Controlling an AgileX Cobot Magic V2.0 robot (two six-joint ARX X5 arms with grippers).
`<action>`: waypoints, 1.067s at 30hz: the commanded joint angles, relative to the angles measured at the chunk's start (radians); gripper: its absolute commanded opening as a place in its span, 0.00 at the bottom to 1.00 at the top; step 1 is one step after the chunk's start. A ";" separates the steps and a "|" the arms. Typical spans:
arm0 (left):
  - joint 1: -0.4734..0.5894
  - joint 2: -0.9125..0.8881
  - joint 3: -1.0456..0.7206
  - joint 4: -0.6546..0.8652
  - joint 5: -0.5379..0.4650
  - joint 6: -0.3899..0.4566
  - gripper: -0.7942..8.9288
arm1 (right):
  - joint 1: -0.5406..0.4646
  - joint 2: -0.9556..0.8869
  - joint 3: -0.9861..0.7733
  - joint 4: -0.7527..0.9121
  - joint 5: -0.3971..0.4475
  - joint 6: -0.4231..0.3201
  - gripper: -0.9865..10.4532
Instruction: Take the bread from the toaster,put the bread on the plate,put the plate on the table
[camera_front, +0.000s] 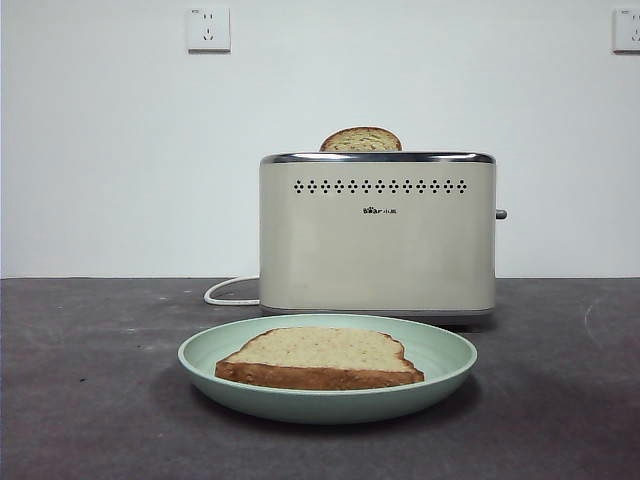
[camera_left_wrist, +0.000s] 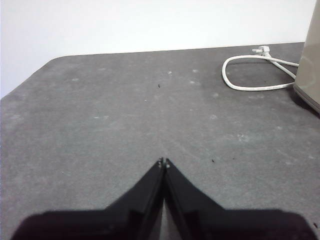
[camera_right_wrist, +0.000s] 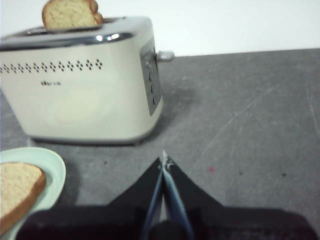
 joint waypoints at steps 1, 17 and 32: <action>0.003 -0.002 -0.012 0.009 -0.001 -0.006 0.08 | 0.001 -0.003 -0.043 0.005 -0.001 0.015 0.09; 0.003 -0.002 -0.012 0.009 -0.001 -0.006 0.08 | 0.001 -0.003 -0.051 0.032 0.000 0.029 0.09; 0.003 -0.002 -0.012 0.009 -0.001 -0.006 0.08 | 0.001 -0.003 -0.051 0.032 0.000 0.029 0.09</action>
